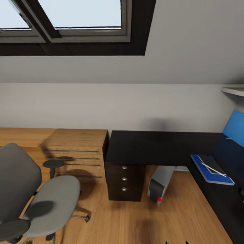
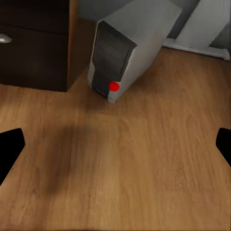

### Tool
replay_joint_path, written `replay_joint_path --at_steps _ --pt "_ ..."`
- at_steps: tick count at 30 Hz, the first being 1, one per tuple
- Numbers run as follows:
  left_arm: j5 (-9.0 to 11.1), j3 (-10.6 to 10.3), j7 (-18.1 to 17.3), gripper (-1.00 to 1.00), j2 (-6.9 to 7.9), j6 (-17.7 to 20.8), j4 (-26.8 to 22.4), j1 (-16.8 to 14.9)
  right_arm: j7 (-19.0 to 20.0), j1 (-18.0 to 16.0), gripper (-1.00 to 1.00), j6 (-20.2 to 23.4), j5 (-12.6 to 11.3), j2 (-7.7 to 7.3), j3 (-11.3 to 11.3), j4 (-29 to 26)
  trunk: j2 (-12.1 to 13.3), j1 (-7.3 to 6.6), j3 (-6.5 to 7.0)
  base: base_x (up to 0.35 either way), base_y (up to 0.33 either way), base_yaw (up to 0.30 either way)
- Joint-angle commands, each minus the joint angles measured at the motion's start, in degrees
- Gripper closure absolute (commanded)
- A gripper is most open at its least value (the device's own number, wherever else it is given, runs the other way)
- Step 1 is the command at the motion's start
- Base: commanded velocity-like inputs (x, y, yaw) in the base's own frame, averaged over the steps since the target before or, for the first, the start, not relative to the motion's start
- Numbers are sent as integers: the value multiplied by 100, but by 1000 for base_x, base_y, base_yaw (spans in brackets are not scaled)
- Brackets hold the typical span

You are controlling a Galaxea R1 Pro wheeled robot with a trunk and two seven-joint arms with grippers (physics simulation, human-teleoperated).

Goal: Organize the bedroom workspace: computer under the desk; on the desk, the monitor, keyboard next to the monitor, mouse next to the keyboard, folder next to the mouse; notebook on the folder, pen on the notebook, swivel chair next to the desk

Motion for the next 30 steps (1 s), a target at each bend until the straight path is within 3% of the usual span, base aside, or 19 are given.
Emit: replay_joint_path --at_steps 1,9,16,20,22,30 --pt "48 -49 41 -100 5 -25 3 -6 -35 -5 -100 -12 11 2 47 11 32 -20 6 0 0 281" --pt "46 -49 41 -100 -7 -26 3 -6 -33 -5 -100 -68 109 -143 53 8 353 -196 133 0 0 281" --pt "49 -47 41 -100 5 -39 3 -6 -32 -5 -100 -89 112 -148 58 10 594 -328 224 0 0 282" --pt "52 -14 45 -100 2 -517 34 -6 -32 -5 -100 -92 112 -148 59 7 594 -328 215 0 0 281" --pt "47 1 95 -100 6 -937 178 -6 -22 -5 -100 -92 112 -148 59 6 594 -328 209 0 0 278" --pt "33 -16 113 -100 48 -1131 244 -6 145 -5 -100 -92 121 -161 55 13 594 -328 180 0 0 273"
